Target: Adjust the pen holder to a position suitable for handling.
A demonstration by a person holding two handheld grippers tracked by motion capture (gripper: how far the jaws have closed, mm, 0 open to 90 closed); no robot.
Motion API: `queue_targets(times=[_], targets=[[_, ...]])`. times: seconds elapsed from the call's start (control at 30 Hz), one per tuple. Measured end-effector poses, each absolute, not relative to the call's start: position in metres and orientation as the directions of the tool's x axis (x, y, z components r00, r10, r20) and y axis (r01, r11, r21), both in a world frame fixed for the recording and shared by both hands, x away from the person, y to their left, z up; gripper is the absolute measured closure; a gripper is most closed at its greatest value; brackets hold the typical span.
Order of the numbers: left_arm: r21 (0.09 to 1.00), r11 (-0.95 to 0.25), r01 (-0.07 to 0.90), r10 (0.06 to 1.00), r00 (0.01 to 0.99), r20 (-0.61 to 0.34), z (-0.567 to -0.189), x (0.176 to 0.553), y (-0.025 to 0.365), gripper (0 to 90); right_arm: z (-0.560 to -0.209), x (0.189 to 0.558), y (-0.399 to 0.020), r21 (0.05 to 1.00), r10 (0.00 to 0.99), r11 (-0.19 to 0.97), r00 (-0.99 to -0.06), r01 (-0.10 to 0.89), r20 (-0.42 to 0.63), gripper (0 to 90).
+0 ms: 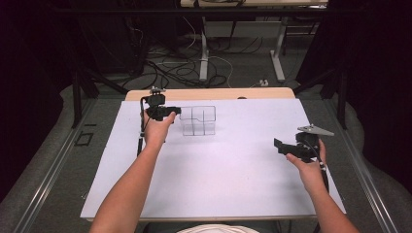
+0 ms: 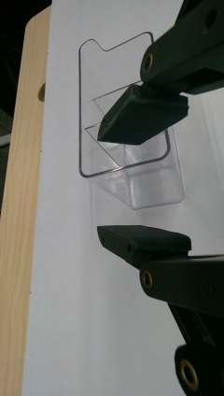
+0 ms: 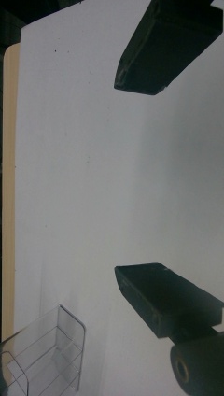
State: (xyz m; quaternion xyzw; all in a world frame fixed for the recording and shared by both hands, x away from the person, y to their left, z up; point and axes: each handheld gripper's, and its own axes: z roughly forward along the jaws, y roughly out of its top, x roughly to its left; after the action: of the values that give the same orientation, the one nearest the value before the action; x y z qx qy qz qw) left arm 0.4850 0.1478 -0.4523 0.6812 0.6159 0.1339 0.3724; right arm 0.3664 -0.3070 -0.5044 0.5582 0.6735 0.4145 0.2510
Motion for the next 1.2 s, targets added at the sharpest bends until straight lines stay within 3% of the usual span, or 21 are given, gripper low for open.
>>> queue_targets(times=[0.43,0.83,1.2], targets=[[0.675,-0.037,0.736,0.912,0.301,-0.278,-0.450,0.468,0.167,35.0,-0.505,0.366,-0.308,0.835,0.962,0.034,-0.245,0.550,0.122,8.8],[0.757,-0.090,0.648,0.902,0.374,-0.213,-0.452,0.450,0.185,21.7,-0.505,0.366,-0.306,0.834,0.962,0.035,-0.246,0.550,0.121,8.8],[0.772,-0.088,0.629,0.883,0.408,-0.232,-0.455,0.436,0.201,16.3,-0.504,0.364,-0.306,0.835,0.962,0.033,-0.244,0.549,0.123,8.8]])
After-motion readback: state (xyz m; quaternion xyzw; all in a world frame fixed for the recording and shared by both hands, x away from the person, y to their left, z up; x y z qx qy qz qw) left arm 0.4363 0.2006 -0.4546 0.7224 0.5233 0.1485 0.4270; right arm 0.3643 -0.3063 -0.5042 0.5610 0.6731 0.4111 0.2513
